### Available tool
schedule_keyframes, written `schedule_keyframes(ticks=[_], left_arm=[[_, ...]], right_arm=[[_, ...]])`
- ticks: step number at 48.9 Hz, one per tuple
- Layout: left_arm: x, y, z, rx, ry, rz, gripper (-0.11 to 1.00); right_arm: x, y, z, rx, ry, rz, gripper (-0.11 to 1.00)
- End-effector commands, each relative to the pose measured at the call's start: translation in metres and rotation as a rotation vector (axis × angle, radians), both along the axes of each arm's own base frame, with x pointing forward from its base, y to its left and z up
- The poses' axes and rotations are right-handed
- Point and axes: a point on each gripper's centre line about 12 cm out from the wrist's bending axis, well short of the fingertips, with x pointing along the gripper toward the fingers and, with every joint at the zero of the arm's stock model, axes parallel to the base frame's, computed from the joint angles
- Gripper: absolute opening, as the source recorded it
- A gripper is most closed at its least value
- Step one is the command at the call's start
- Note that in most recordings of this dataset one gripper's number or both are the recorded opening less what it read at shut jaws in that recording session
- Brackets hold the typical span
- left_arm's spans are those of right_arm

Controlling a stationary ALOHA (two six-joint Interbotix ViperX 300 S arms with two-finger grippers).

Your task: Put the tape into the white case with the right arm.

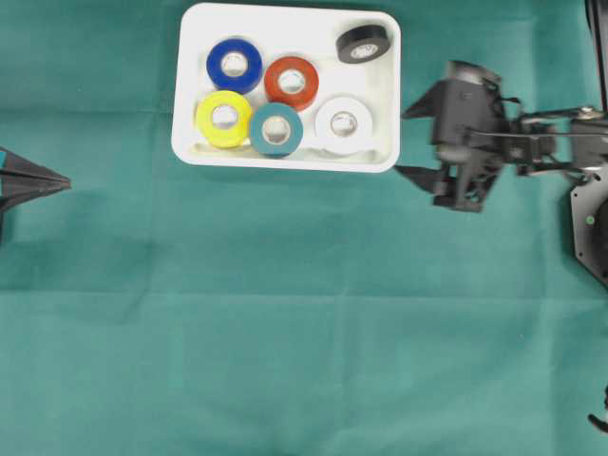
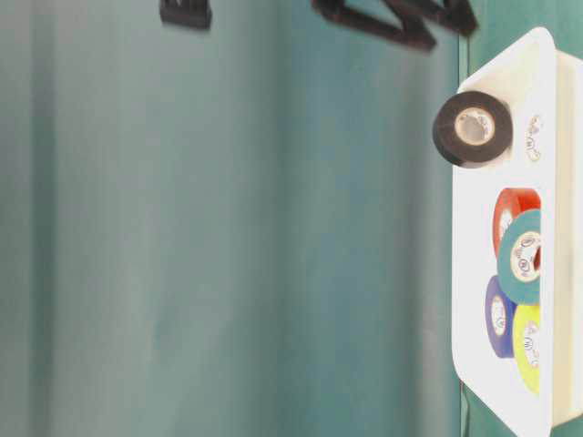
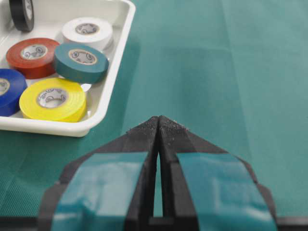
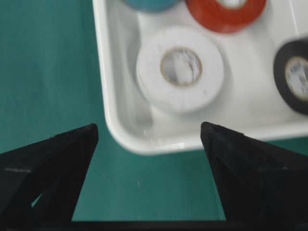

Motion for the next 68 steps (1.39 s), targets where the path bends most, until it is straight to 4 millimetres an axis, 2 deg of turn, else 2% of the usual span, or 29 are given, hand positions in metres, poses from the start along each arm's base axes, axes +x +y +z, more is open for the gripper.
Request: schedule_keyframes(ticks=[1, 19, 31, 40, 51, 68], left_arm=[[0.001, 0.000, 0.005, 0.001, -0.011, 0.002, 0.00], [0.001, 0.000, 0.005, 0.001, -0.011, 0.002, 0.00], [0.001, 0.000, 0.005, 0.002, -0.012, 0.000, 0.00], [0.001, 0.000, 0.006, 0.001, -0.014, 0.000, 0.00], [0.001, 0.000, 0.005, 0.001, -0.012, 0.000, 0.00], [0.001, 0.000, 0.004, 0.000, -0.008, 0.000, 0.00]], right_arm=[[-0.014, 0.000, 0.008, -0.006, -0.043, -0.006, 0.86], [-0.090, 0.012, 0.010, -0.027, -0.234, -0.007, 0.85], [-0.125, 0.020, 0.000, -0.044, -0.355, -0.002, 0.75], [-0.132, 0.022, 0.001, -0.054, -0.411, 0.001, 0.75], [-0.129, 0.022, -0.002, -0.041, -0.390, 0.007, 0.75], [-0.126, 0.033, -0.008, -0.010, -0.457, 0.095, 0.75]])
